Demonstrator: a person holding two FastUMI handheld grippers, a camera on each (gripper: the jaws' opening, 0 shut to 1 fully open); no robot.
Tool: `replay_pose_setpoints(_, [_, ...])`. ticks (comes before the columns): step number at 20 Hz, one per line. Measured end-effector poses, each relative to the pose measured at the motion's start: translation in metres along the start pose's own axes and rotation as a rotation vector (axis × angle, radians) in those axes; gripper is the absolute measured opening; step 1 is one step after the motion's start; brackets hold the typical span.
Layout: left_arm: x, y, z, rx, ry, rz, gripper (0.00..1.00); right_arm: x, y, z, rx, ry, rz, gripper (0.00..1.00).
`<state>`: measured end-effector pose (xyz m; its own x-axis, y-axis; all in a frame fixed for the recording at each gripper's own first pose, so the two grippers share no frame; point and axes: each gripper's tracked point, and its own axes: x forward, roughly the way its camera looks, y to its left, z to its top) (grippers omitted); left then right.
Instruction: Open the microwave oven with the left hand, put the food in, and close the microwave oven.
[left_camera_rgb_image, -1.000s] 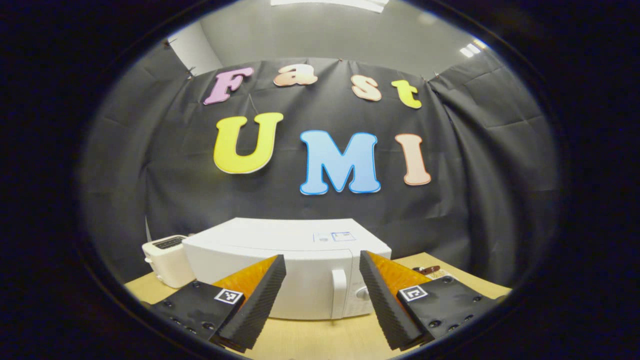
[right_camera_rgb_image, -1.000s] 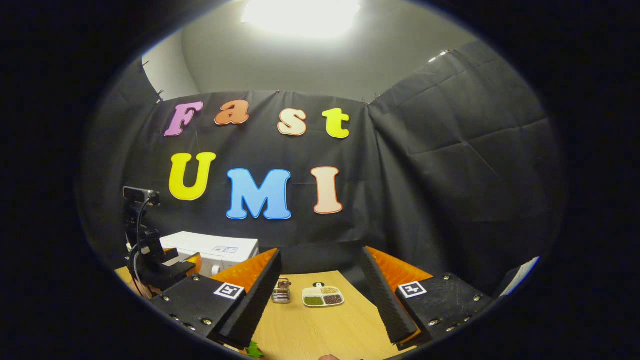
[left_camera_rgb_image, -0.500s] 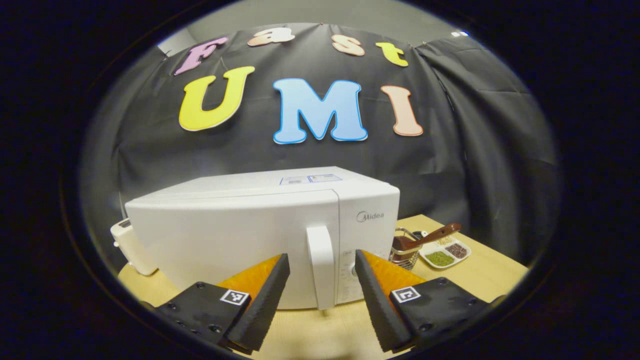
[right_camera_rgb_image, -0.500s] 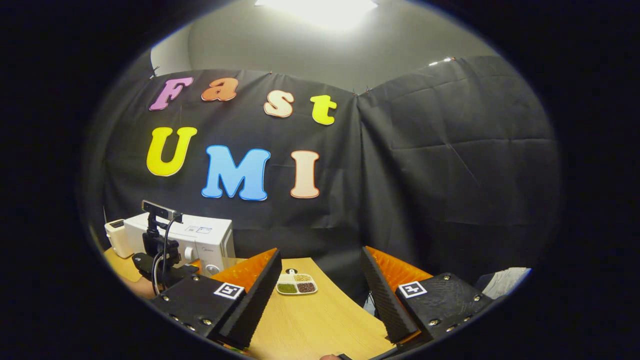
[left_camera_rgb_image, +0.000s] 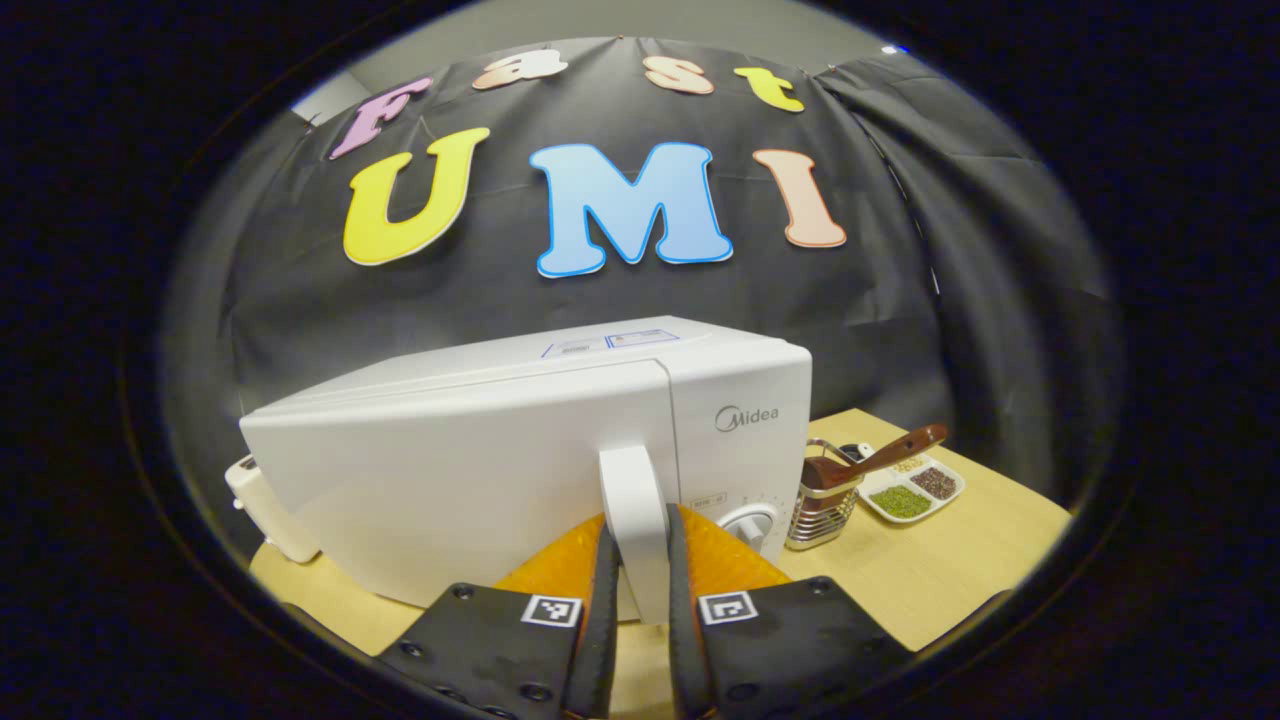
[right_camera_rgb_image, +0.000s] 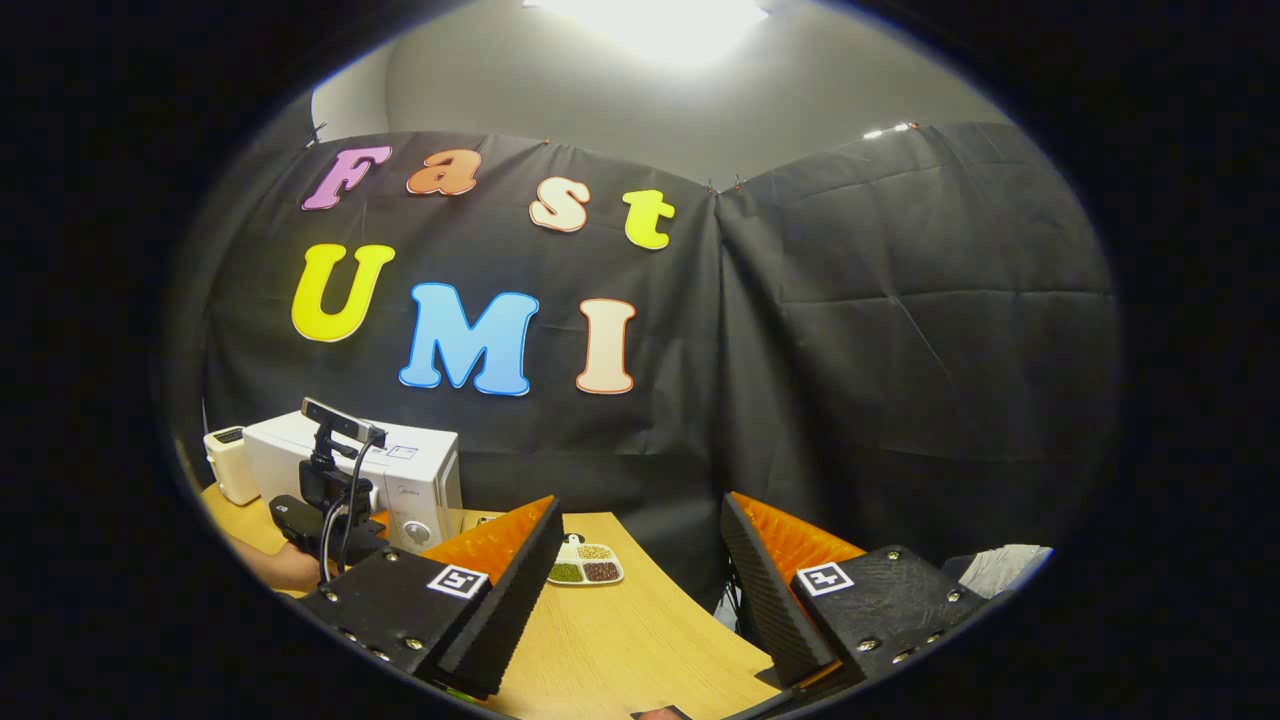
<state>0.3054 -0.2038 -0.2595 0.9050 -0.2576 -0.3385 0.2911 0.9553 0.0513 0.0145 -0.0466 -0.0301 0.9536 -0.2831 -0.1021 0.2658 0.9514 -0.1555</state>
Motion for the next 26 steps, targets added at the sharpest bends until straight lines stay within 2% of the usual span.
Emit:
replay_pose_setpoints(1, [0.000,-0.001,0.000,0.007,0.009,0.004,0.22,-0.001,0.000,0.000,0.003,-0.001,0.006,0.96])
replay_pose_setpoints(7, [0.001,0.000,0.001,-0.011,0.046,0.001,0.08,-0.004,-0.011,-0.005,0.016,-0.001,0.027,0.96])
replay_pose_setpoints(10, [-0.002,0.002,0.003,-0.018,0.057,0.011,0.08,-0.001,-0.018,-0.006,0.032,-0.003,0.037,0.96])
replay_pose_setpoints(12, [-0.021,0.003,-0.009,-0.059,0.085,0.039,0.08,0.002,-0.023,-0.009,0.041,0.001,0.049,0.96])
replay_pose_setpoints(14, [-0.043,0.001,-0.004,-0.023,0.023,0.039,0.07,0.005,-0.027,-0.010,0.063,0.005,0.067,0.96])
replay_pose_setpoints(19, [-0.089,0.010,-0.021,-0.035,0.049,0.053,0.07,0.009,-0.023,-0.016,0.091,-0.008,0.161,0.96])
replay_pose_setpoints(26, [-0.173,0.047,-0.046,-0.044,0.070,0.176,0.07,-0.004,0.003,-0.020,0.128,-0.022,0.368,0.96])
